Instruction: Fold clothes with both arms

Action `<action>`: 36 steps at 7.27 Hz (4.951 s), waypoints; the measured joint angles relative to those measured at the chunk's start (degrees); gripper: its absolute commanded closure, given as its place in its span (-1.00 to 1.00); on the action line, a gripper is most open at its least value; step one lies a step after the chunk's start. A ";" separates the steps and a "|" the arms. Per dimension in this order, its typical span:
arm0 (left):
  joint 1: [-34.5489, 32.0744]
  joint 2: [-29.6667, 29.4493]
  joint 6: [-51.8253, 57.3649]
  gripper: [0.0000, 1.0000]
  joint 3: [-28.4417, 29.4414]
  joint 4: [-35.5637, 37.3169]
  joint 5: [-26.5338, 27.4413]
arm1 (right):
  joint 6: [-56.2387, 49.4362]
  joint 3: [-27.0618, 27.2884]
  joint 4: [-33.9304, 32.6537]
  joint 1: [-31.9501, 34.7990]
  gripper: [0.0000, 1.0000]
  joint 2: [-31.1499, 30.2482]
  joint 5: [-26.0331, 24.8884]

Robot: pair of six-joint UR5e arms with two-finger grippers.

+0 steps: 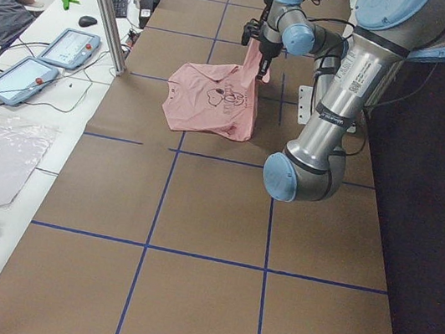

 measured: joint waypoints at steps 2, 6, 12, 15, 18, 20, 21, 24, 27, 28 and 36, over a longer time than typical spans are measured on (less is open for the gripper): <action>-5.37 -0.13 4.89 1.00 7.94 -4.66 0.20 | -3.02 -13.27 6.68 6.27 1.00 4.10 0.96; -11.49 -2.03 11.58 1.00 30.61 -22.94 2.59 | -6.98 -38.63 20.32 10.74 1.00 11.60 0.99; -11.28 -6.24 12.29 -1.00 50.20 -38.53 5.92 | -9.52 -57.80 32.75 10.32 -1.00 16.58 -0.74; -10.34 -0.56 11.43 -1.00 40.15 -39.94 4.41 | -19.87 -52.84 32.77 12.91 -1.00 14.12 5.40; -2.52 9.87 -0.85 -0.32 26.34 -40.38 3.45 | -29.98 -45.25 33.16 15.16 -1.00 7.62 9.21; 3.19 12.56 -9.03 -0.29 25.58 -41.03 7.64 | -30.43 -44.12 33.18 15.29 -1.00 6.79 9.36; 4.65 12.48 -10.43 -0.32 27.01 -41.14 8.67 | -30.43 -43.99 33.18 15.32 -1.00 6.75 9.38; 5.82 11.97 -10.90 -0.22 31.03 -42.72 9.24 | -30.41 -43.95 33.23 15.33 -1.00 6.77 9.33; 7.07 11.79 -10.81 0.28 32.15 -44.72 9.19 | -30.41 -43.93 33.27 15.33 -1.00 6.68 9.22; 7.34 11.72 -10.81 0.54 32.07 -44.82 9.17 | -30.41 -43.97 33.27 15.33 -1.00 6.67 9.21; 0.95 14.77 7.67 1.00 31.58 -44.83 9.19 | -30.43 -44.01 33.27 15.31 -1.00 6.70 9.03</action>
